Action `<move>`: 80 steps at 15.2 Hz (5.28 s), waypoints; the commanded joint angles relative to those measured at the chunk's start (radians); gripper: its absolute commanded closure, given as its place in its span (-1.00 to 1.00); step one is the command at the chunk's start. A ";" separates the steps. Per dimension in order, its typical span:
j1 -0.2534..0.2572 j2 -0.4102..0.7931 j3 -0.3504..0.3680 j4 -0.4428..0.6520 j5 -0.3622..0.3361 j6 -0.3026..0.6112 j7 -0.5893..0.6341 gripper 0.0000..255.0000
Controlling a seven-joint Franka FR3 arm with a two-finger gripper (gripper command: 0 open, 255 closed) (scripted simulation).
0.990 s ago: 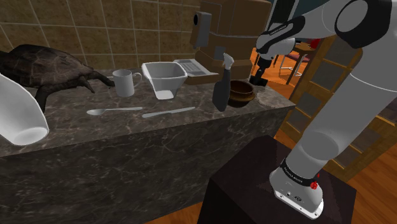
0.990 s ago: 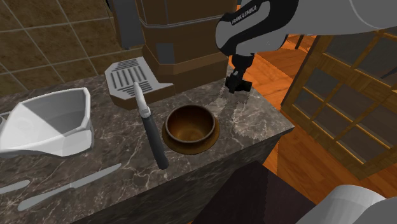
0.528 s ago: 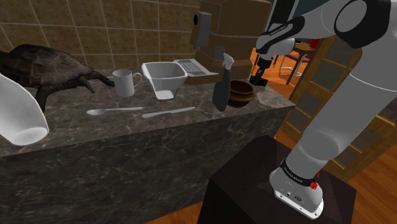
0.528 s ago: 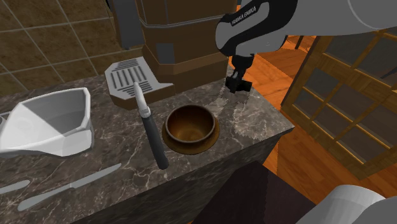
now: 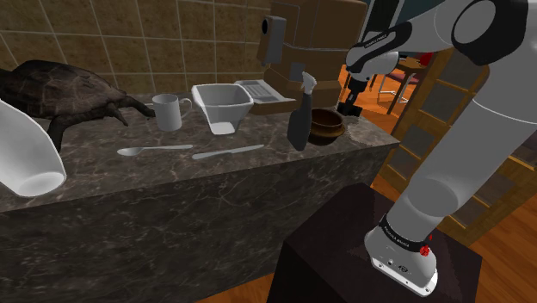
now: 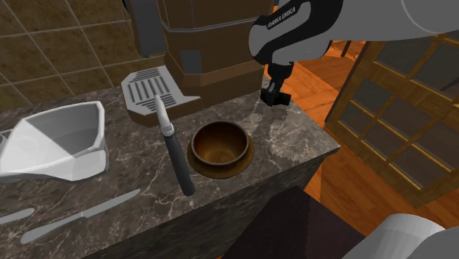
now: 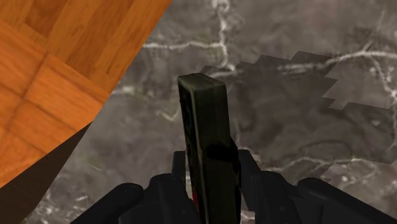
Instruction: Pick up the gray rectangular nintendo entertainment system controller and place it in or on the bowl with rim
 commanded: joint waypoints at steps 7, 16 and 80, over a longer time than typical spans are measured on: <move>0.001 -0.042 0.005 0.043 -0.030 -0.078 0.022 1.00; 0.004 -0.084 0.014 0.127 -0.054 -0.199 0.039 1.00; 0.154 -0.570 0.508 -0.281 -0.091 -0.311 0.702 -1.00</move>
